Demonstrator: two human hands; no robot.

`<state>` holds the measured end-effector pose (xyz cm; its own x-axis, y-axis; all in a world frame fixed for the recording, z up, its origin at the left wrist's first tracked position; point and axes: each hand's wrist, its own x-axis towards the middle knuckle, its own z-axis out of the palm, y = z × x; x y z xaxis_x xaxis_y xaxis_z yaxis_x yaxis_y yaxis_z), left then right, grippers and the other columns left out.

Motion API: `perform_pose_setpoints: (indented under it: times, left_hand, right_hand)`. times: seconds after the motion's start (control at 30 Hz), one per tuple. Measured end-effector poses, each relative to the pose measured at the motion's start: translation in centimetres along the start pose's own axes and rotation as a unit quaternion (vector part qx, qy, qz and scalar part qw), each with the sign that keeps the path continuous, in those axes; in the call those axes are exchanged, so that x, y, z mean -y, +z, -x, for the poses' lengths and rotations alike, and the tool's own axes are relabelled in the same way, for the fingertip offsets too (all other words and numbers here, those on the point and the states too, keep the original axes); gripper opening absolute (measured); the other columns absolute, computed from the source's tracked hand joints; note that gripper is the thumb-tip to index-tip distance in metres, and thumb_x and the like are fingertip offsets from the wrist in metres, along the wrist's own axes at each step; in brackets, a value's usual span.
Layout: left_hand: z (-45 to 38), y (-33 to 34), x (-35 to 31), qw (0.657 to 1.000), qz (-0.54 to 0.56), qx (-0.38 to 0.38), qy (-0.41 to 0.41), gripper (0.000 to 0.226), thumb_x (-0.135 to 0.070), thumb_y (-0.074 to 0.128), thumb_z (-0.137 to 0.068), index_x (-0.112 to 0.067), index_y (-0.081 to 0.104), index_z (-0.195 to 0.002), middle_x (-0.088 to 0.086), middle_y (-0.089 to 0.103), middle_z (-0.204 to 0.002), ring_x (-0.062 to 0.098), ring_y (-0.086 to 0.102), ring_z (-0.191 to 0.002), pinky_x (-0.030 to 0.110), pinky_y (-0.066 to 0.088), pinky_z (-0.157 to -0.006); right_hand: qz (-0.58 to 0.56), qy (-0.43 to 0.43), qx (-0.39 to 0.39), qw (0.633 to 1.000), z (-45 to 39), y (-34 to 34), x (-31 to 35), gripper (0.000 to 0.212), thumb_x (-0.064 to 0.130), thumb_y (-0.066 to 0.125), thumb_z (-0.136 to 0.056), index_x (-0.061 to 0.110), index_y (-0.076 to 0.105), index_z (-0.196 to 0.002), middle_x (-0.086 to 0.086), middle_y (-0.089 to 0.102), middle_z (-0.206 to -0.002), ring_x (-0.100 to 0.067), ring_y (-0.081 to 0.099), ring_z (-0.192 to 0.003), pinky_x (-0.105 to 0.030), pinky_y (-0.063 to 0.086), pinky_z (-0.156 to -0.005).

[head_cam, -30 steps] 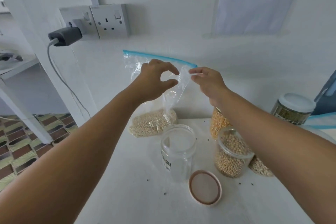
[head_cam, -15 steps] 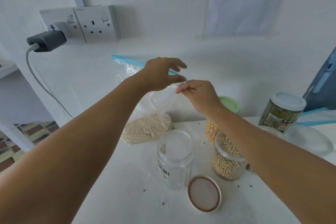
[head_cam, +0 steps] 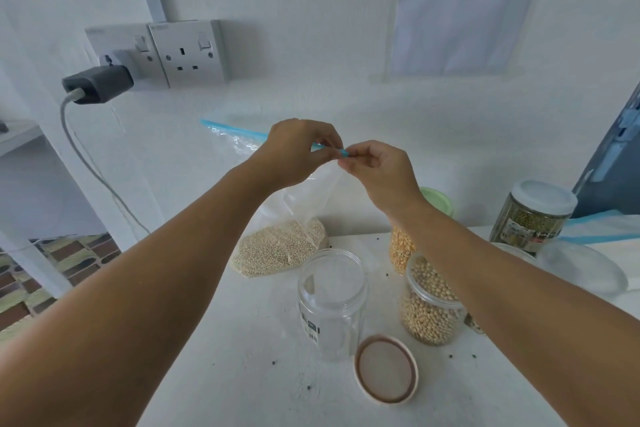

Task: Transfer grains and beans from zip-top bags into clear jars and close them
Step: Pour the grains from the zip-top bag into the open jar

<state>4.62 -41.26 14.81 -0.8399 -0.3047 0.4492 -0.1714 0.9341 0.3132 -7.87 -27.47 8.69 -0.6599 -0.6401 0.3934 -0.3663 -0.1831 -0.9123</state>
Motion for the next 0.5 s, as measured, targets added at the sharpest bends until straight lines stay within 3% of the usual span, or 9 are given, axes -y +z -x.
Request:
perform_pose_setpoints:
  times: [0.2,0.3,0.43,0.5]
  left_hand:
    - [0.8,-0.5,1.2,0.998,-0.053,-0.044,-0.007,0.018,-0.035,0.065,-0.103,-0.026,0.077,-0.114,-0.005,0.073,-0.112,0.019,0.054,-0.107,0.040,0.044,-0.094]
    - [1.4,-1.0,2.4,0.996,-0.058,-0.065,-0.015,0.020,-0.035,0.066,-0.102,-0.024,0.077,-0.114,-0.002,0.071,-0.113,0.019,0.051,-0.107,0.037,0.040,-0.092]
    - [1.8,-0.6,2.4,0.994,-0.075,-0.077,-0.010,0.020,-0.036,0.067,-0.101,-0.026,0.077,-0.115,0.001,0.068,-0.121,0.020,0.050,-0.114,0.033,0.034,-0.093]
    - [1.9,-0.3,2.3,0.994,-0.080,-0.074,-0.005,0.019,-0.036,0.067,-0.101,-0.027,0.077,-0.115,0.000,0.068,-0.123,0.020,0.050,-0.116,0.032,0.032,-0.094]
  right_hand:
    - [0.055,-0.024,-0.040,0.997,0.0,-0.1,0.0,0.013,0.017,0.083,-0.087,0.028,0.076,-0.086,0.005,0.077,-0.085,-0.018,0.072,-0.085,-0.042,0.060,-0.090]
    - [0.085,-0.043,-0.049,0.994,0.3,-0.3,-0.3,0.010,0.018,0.081,-0.089,0.027,0.077,-0.091,0.009,0.076,-0.087,-0.014,0.071,-0.087,-0.042,0.059,-0.091]
    - [0.150,-0.094,-0.012,0.984,0.6,0.5,0.4,0.025,0.027,0.079,-0.092,0.022,0.075,-0.116,0.010,0.074,-0.108,-0.009,0.068,-0.099,-0.019,0.056,-0.088]
    - [0.184,-0.120,-0.006,0.976,0.4,0.9,0.9,0.022,0.024,0.078,-0.093,0.018,0.078,-0.114,0.007,0.075,-0.108,-0.007,0.067,-0.096,-0.009,0.051,-0.082]
